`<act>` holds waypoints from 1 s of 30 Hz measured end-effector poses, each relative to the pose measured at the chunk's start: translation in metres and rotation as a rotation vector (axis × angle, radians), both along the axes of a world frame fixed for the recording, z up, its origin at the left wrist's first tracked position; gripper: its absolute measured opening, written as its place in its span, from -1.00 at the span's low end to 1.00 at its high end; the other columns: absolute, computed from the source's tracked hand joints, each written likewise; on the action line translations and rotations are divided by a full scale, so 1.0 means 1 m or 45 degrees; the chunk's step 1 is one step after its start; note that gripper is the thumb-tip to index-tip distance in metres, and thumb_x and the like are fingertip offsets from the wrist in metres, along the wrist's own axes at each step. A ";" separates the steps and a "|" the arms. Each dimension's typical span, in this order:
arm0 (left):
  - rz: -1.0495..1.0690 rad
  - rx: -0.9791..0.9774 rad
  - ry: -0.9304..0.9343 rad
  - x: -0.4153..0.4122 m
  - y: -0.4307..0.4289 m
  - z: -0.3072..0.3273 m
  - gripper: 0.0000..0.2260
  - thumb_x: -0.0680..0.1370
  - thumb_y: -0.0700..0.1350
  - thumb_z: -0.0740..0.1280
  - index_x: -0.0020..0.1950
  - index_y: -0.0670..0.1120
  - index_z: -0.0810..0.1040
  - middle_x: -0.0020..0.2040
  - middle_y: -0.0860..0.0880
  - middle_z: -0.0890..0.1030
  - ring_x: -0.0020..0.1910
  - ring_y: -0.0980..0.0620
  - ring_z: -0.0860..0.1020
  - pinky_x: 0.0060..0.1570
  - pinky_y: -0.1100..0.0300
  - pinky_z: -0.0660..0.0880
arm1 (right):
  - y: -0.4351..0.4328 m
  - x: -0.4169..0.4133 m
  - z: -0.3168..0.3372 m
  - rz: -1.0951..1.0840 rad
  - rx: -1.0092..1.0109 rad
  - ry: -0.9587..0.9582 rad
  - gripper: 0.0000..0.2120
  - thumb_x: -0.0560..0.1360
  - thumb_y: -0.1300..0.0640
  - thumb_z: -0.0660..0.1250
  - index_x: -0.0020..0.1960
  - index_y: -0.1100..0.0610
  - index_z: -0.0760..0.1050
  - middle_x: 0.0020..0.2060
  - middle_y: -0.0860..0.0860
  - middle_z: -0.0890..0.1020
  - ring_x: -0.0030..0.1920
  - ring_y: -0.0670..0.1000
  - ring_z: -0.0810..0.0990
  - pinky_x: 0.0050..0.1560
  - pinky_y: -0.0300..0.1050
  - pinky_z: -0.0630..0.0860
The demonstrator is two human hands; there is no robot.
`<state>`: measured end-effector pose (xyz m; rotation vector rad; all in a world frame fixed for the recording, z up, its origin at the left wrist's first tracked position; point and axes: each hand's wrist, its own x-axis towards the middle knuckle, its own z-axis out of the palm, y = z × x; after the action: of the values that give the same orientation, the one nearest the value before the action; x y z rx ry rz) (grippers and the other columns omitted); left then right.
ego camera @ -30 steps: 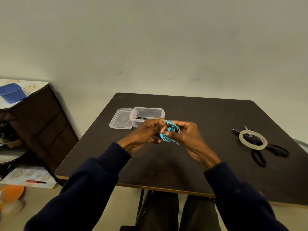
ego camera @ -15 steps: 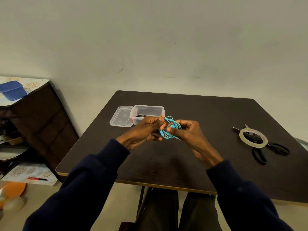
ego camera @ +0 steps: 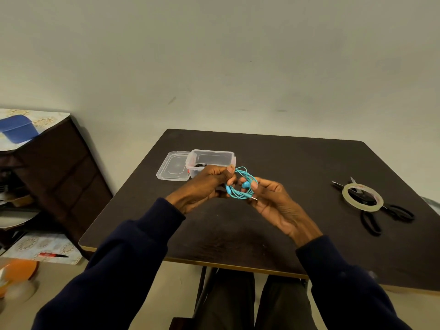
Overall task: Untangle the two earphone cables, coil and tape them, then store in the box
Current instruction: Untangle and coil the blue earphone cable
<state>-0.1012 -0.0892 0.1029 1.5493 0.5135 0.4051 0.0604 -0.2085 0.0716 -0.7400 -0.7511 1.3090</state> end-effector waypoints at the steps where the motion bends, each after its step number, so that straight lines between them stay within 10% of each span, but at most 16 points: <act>1: -0.003 -0.018 -0.020 -0.001 0.000 0.001 -0.64 0.67 0.02 0.16 0.12 -0.19 0.63 0.12 -0.23 0.67 0.10 -0.13 0.65 0.23 -0.08 0.56 | -0.001 0.002 -0.001 0.023 0.012 0.043 -0.44 0.29 0.12 0.62 0.18 0.37 0.57 0.09 0.22 0.66 0.10 0.10 0.66 0.05 -0.13 0.62; 6: -0.035 -0.065 -0.149 -0.005 0.004 0.008 -0.61 0.63 0.05 0.17 -0.29 -0.13 0.52 -0.17 -0.12 0.61 -0.10 -0.03 0.60 0.13 -0.01 0.58 | -0.002 0.008 -0.008 -0.054 0.005 0.109 -0.47 0.33 0.16 0.59 0.22 0.31 0.54 0.09 0.18 0.65 0.04 0.04 0.64 -0.08 -0.22 0.61; 14: -0.006 0.126 -0.058 -0.006 0.003 0.011 -0.62 0.67 0.03 0.14 -0.19 -0.17 0.54 -0.16 -0.12 0.65 -0.09 -0.03 0.65 0.11 0.00 0.61 | -0.001 0.002 -0.001 -0.026 0.036 0.025 -0.33 0.35 0.03 0.58 0.30 0.40 0.49 0.17 0.23 0.62 0.09 0.07 0.64 -0.01 -0.19 0.63; 30: 0.084 0.128 -0.033 -0.010 0.004 0.005 -0.62 0.68 0.02 0.14 -0.22 -0.15 0.51 -0.29 -0.05 0.59 -0.25 0.09 0.61 -0.05 0.14 0.61 | -0.010 0.001 -0.017 -0.413 -0.143 -0.039 -0.71 0.35 0.34 0.45 0.07 0.35 0.61 -0.03 0.24 0.71 -0.04 0.11 0.72 0.00 -0.13 0.67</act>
<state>-0.1114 -0.0852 0.1081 1.6251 0.5318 0.5072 0.0613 -0.2180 0.0547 -0.9320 -0.5570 1.0524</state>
